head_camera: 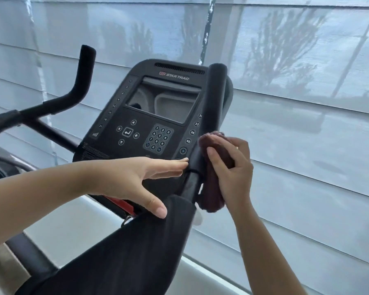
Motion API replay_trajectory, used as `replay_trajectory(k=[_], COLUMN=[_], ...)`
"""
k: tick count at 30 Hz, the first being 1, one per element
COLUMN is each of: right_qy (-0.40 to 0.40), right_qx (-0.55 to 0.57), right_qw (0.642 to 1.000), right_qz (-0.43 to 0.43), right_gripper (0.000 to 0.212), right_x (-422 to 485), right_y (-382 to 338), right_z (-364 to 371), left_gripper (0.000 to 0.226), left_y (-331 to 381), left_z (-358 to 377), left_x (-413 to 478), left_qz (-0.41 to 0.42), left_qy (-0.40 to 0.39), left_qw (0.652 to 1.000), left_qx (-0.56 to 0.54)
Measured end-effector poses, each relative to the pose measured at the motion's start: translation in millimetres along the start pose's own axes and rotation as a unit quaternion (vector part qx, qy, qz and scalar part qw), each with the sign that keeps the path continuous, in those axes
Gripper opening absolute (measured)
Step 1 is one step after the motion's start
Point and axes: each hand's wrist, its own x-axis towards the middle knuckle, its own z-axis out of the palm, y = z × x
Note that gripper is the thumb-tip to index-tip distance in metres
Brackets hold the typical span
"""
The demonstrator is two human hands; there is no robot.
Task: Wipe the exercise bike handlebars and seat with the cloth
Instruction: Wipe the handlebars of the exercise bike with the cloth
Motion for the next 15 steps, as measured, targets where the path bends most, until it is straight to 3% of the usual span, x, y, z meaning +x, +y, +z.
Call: replay_trajectory(k=[6,11,15], right_qy=[0.021,-0.001,-0.003], right_qx=[0.018,0.070,0.024], right_qw=[0.999,0.996,0.996], right_qz=[-0.042,-0.046,-0.089], right_gripper=[0.029,0.026,0.029], right_x=[44,2,62], right_y=[11,26,17], right_z=[5,2,5], left_gripper=[0.092,0.088,0.088], left_y=[7,5,2], left_z=[10,11,12], left_x=[3,7,9], left_qz=[-0.019,0.002,0.012], left_qy=[0.086,0.087,0.085], left_qw=[0.996,0.996,0.996], left_qx=[0.009,0.003,-0.018])
